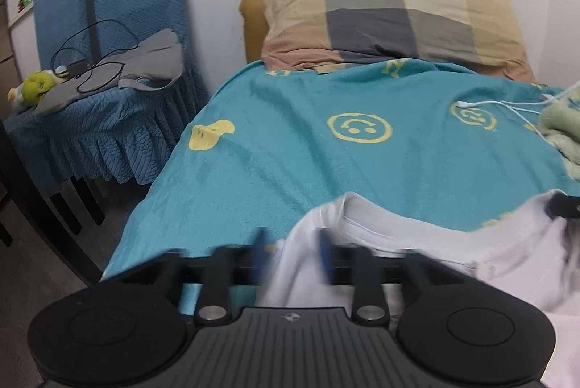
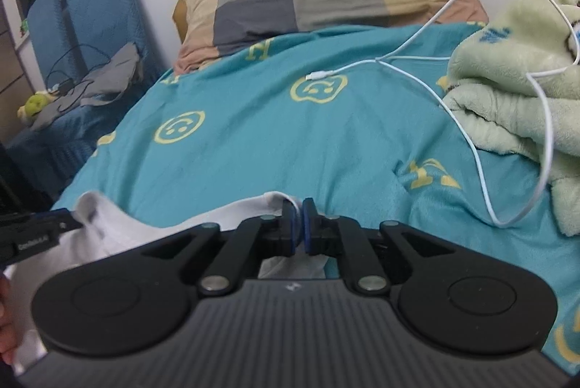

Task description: Fold clothes

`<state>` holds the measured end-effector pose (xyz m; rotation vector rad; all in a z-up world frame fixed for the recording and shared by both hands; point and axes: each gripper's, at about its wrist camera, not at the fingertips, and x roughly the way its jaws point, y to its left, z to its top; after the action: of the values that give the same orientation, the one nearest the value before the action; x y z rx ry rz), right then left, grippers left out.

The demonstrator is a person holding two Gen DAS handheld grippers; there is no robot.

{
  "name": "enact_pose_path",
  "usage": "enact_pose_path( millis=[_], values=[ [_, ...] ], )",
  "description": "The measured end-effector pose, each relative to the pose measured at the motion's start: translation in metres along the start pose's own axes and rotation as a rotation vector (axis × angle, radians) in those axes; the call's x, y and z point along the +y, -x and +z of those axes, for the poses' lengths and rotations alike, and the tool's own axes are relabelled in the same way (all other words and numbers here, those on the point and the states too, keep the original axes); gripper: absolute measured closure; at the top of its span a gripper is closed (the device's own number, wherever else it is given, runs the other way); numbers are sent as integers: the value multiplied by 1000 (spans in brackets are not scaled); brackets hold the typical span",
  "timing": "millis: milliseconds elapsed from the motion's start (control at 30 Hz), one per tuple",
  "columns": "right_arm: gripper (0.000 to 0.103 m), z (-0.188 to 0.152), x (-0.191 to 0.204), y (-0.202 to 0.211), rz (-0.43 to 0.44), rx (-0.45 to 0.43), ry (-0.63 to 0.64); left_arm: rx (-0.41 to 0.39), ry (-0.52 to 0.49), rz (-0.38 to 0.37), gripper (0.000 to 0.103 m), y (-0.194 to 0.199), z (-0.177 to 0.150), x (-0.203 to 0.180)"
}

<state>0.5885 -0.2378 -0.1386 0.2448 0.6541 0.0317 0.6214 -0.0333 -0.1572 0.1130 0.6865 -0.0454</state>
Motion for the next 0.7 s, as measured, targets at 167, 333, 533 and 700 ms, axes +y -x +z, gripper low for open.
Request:
enact_pose_path(
  millis=[167,333,533,700],
  values=[
    [52,10,11,66,-10,-50,16,-23,-28,8,32,70,9,1],
    [52,-8,28,160,33,-86,-16,-57,40,-17,26,174,-5,8],
    [52,-57,60,283,55,-114,23,-92,75,-53,25,308,-45,10],
    [44,-100,75,380,68,-178,-2,-126,85,-69,23,407,-93,7]
  ],
)
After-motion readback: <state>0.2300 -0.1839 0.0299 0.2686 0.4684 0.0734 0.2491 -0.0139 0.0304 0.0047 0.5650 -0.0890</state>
